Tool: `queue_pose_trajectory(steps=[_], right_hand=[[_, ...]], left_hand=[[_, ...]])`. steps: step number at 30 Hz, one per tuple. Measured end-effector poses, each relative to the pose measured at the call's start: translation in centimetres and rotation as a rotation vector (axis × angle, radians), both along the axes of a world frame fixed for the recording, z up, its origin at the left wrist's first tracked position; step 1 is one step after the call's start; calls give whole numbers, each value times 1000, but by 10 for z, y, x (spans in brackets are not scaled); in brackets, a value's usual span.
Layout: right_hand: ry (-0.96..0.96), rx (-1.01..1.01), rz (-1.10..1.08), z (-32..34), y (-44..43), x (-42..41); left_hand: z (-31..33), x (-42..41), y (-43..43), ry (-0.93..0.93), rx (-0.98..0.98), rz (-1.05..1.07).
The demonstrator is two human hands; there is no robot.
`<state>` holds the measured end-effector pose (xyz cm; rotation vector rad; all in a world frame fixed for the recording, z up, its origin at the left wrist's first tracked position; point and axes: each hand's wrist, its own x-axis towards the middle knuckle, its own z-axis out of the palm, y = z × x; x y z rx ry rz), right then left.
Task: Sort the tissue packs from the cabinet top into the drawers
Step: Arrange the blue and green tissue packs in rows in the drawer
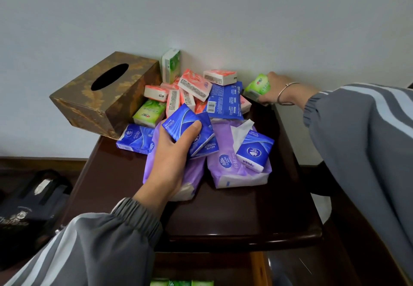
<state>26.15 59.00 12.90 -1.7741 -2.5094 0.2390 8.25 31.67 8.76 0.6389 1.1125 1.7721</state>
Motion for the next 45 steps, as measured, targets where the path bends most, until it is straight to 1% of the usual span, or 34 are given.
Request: queue_pose_trajectory(steps=[3,4,5,7,8,9,10,12,14,16,18,19,21,23,25,30,32,34,36,40,43,45], right_hand=[[96,34,-90,-5,-7,5],[165,60,-143,-4,-13,7],[273,91,-211,-1,-21,9],[637,77,-376,13,-42,14],[834,36,-424,23,-56,19],[980,0,-437,34,-73,25],[1060,-20,-433,45,-94,34],[1122,-46,-407,64,-147,58],[1168,-110,-368,71,-206,85],[1210,-223,-314,67,-266,109],[1241,-369,-285,51,-325,125],[1232,-437,-280,40,-353,129],[1108,-573,-287,13,-400,132],[934,-716,-291,-17,-435,125],[811,-774,-311,-53,-456,112],[606,-748,-421,-141,-465,72],[486,-696,-450,-162,-459,64],[379,-639,-476,-178,-451,57],[305,-629,-510,-194,-446,50],[167,-650,-554,-224,-442,42],[165,-662,-563,-239,-439,35],[185,-712,-576,-244,-435,30]], left_hand=[[0,0,0,17,-12,17],[0,0,0,25,-20,21],[1,1,0,36,-29,24],[2,-1,1,77,-58,48],[3,-1,0,102,-73,65],[5,0,0,124,-88,88],[8,1,0,152,-105,118],[16,6,-4,243,-133,196],[32,13,-14,320,-115,280],[55,23,-30,338,-43,331],[77,34,-58,303,57,314],[85,39,-78,289,97,283],[87,47,-121,250,113,210],[69,51,-165,169,42,116],[40,53,-204,90,-77,39],[-41,52,-271,-134,-413,27],[-66,50,-285,-214,-485,16],[-84,49,-291,-245,-543,33],[-94,47,-290,-260,-589,37],[-101,43,-283,-269,-611,-8],[-104,41,-280,-252,-628,-35],[-106,41,-277,-249,-638,-41]])
